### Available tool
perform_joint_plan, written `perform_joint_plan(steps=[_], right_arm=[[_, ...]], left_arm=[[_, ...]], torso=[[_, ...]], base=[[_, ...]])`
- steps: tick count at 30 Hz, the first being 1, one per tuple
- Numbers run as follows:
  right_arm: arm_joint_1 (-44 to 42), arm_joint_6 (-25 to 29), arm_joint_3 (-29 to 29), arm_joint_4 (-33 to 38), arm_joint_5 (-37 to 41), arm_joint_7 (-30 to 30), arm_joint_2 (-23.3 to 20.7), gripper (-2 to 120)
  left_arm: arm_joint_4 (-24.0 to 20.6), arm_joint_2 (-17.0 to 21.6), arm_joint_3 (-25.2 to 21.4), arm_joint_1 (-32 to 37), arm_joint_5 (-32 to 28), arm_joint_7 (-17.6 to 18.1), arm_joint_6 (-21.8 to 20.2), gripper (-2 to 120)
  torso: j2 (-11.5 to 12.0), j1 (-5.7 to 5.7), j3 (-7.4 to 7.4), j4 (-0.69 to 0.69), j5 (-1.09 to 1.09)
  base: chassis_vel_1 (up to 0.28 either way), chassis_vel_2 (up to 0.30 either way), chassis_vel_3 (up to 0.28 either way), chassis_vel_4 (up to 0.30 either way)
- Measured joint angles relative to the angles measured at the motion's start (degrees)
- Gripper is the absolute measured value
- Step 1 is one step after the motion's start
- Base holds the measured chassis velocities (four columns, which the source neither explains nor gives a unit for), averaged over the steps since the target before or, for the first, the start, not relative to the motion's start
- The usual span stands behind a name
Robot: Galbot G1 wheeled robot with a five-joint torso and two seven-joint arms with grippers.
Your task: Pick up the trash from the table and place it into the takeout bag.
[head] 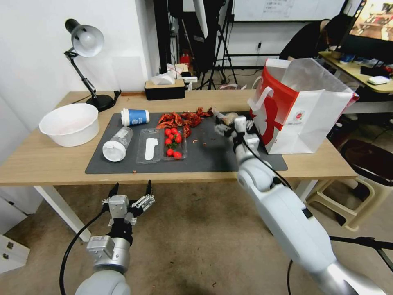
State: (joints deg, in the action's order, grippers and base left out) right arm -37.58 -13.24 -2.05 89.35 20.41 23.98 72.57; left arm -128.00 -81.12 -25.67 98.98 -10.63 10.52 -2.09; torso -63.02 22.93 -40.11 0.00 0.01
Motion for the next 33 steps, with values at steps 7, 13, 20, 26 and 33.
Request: perform_joint_plan(steps=[7,13,20,26,33], right_arm=[[1.36,-0.73,0.08,-2.04,0.54,1.19,0.32,100],[3.05,-0.92,0.75,-5.22,1.96,1.92,0.75,100],[4.63,-0.88,1.07,-8.57,2.7,1.42,1.33,100],[8.16,-0.9,1.09,-15.97,4.28,-1.17,3.36,100],[10.05,-0.91,1.1,-20.11,4.28,-1.89,5.19,100]], left_arm=[[0.17,0.15,-0.05,-0.08,-0.05,0.0,0.08,100],[0.4,0.26,-0.07,-0.19,-0.11,0.0,0.2,100],[0.51,0.18,0.17,-0.2,-0.11,0.07,0.28,100],[0.96,0.57,0.3,-0.18,-0.06,0.1,0.47,100],[1.13,0.35,0.36,-0.19,-0.02,0.04,0.83,100]], torso=[[0.0,0.0,0.0,0.0,0.0],[0.0,0.0,0.0,0.02,-0.01],[0.0,0.0,0.0,0.0,-0.01],[0.0,0.0,0.0,0.0,-0.01],[-0.01,0.0,0.01,0.01,-0.01]], base=[[0.0,0.0,0.0,0.0],[0.0,0.0,0.0,0.0],[0.0,0.0,0.0,0.0],[0.0,0.0,0.0,0.0],[0.0,0.0,0.0,0.0]])
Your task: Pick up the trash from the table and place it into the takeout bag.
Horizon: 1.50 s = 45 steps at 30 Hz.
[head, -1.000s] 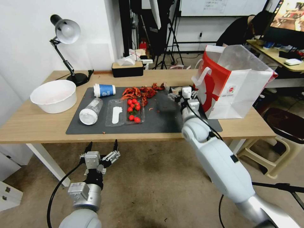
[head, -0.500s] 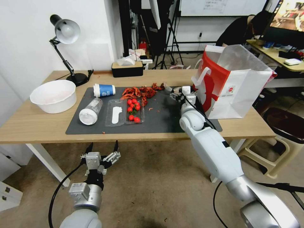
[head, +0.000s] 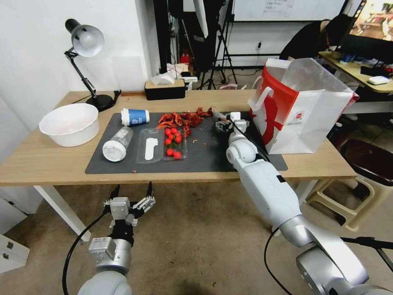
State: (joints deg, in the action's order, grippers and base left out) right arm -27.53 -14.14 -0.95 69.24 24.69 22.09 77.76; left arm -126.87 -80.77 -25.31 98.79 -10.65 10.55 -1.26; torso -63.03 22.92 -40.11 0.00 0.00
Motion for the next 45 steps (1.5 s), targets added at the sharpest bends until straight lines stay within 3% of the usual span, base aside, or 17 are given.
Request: perform_joint_plan(steps=[3,10,12,26,32,38,45], right_arm=[[0.69,-0.3,-0.29,-1.92,-0.03,0.44,1.18,99],[2.0,0.34,-1.52,-5.98,-0.48,-0.33,3.28,79],[2.07,0.34,-1.73,-6.71,-0.26,-0.94,3.43,65],[0.75,1.58,-2.18,-5.89,0.05,-2.63,2.1,19],[-2.31,4.37,-1.65,0.11,-1.79,-5.3,-1.8,4],[-4.68,5.63,-1.42,5.15,-3.15,-7.63,-4.92,4],[-9.84,3.94,-0.44,19.6,-3.29,-11.95,-11.61,4]], left_arm=[[-0.02,0.03,-0.33,-0.02,-0.2,-0.01,0.19,100],[0.68,-0.21,-0.04,0.06,-0.08,-0.02,0.71,100],[1.1,-0.19,-0.14,0.13,-0.08,-0.01,1.18,100],[1.67,-0.16,0.11,0.0,-0.11,0.12,1.53,100],[1.66,-0.14,0.24,-0.05,-0.1,0.26,1.67,100],[1.65,-0.29,0.34,-0.07,-0.02,0.33,1.78,100],[1.15,-0.18,0.16,0.06,0.0,0.4,1.83,100]], torso=[[0.0,-0.01,0.0,-0.01,0.0],[0.0,0.0,0.0,-0.01,0.0],[0.0,-0.01,0.0,0.0,0.0],[0.0,0.0,0.0,0.0,-0.01],[0.0,-0.01,0.0,-0.01,-0.01],[0.0,0.0,0.0,0.0,-0.01],[0.0,-0.01,0.0,0.0,0.0]], base=[[0.0,0.0,0.0,0.0],[0.0,0.0,0.0,0.0],[0.0,0.0,0.0,0.0],[0.0,0.0,0.0,0.0],[0.0,0.0,0.0,0.0],[0.0,0.0,0.0,0.0],[0.0,0.0,0.0,0.0]])
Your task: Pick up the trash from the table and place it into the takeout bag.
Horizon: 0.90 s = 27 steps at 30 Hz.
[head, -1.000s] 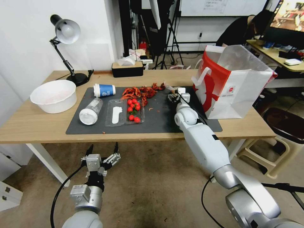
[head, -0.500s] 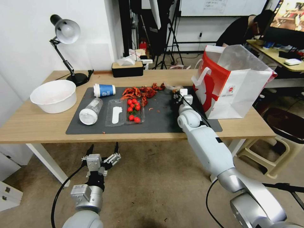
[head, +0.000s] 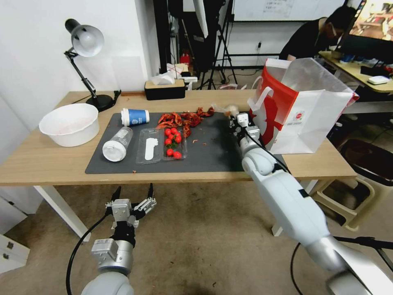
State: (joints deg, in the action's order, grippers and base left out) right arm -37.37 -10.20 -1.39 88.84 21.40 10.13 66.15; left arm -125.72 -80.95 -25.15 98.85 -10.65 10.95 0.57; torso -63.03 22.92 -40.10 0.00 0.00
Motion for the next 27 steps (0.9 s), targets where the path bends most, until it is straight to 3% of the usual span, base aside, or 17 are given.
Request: perform_joint_plan(steps=[8,15,17,19,27], right_arm=[[-4.17,-1.45,-1.84,10.52,0.26,-2.39,-3.62,4],[-4.38,2.42,-6.94,16.69,-0.26,-3.74,-6.14,4],[-3.21,2.42,-7.93,17.72,1.27,-2.3,-6.95,4],[0.67,-0.91,-9.05,18.95,9.57,3.8,-8.99,4],[4.03,-2.99,-9.52,17.87,14.67,7.94,-10.63,4]], left_arm=[[-0.38,-0.05,-0.02,0.17,0.0,0.07,0.04,100],[-0.79,-0.01,-0.24,0.57,0.0,0.1,0.06,100],[-0.92,0.0,-0.26,0.66,0.0,0.08,0.15,100],[-1.24,0.09,-0.25,0.9,0.04,-0.15,0.36,100],[-1.49,0.14,-0.13,0.98,0.16,-0.28,0.38,100]], torso=[[0.0,-0.01,0.0,0.0,-0.01],[0.0,-0.01,0.0,0.01,-0.01],[0.0,0.0,0.0,0.01,-0.02],[0.0,-0.01,0.0,0.0,0.0],[0.0,-0.01,0.0,-0.01,0.01]], base=[[0.0,0.0,0.0,0.0],[0.0,0.0,0.0,0.0],[0.0,0.0,0.0,0.0],[0.0,0.0,0.0,0.0],[0.0,0.0,0.0,0.0]])
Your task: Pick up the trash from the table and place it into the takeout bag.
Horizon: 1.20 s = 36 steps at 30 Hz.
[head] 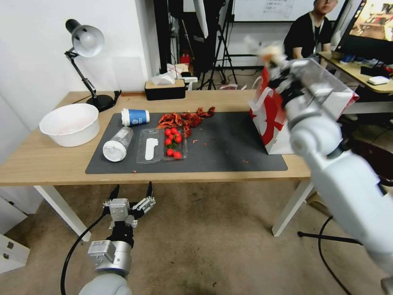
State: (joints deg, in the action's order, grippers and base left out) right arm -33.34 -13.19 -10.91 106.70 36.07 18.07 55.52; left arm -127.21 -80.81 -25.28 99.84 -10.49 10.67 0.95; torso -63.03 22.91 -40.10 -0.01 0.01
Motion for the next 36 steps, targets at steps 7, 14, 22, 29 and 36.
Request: perform_joint_plan(steps=[7,14,22,29,36], right_arm=[[6.44,-6.35,-0.38,-2.91,9.83,10.22,-2.43,4],[13.22,-16.35,0.2,-4.37,28.19,26.99,-3.13,9],[14.67,-18.78,0.6,-5.29,34.39,32.82,-2.9,37],[12.69,-19.08,0.31,-4.35,35.1,33.51,-4.34,65],[10.96,-18.77,0.01,-3.78,31.68,31.39,-5.63,89]], left_arm=[[0.37,-0.33,0.3,-0.16,0.52,-0.13,0.18,100],[0.69,-0.13,0.76,-0.2,0.73,-0.2,0.2,100],[0.49,0.21,1.1,0.15,0.85,-0.56,-0.19,100],[0.95,0.29,1.5,-0.18,0.97,-0.61,-0.45,100],[0.98,0.2,1.65,-0.29,0.96,-0.57,-0.48,100]], torso=[[0.0,0.01,-0.01,0.03,-0.02],[0.0,0.01,-0.01,0.02,-0.01],[0.0,0.01,-0.01,0.01,-0.01],[0.0,0.01,0.0,0.01,-0.01],[0.01,0.01,-0.01,0.02,-0.01]], base=[[0.0,0.0,0.0,0.0],[0.0,0.0,0.0,0.0],[0.0,0.0,0.0,0.0],[0.0,0.0,0.0,0.0],[0.0,0.0,0.0,0.0]])
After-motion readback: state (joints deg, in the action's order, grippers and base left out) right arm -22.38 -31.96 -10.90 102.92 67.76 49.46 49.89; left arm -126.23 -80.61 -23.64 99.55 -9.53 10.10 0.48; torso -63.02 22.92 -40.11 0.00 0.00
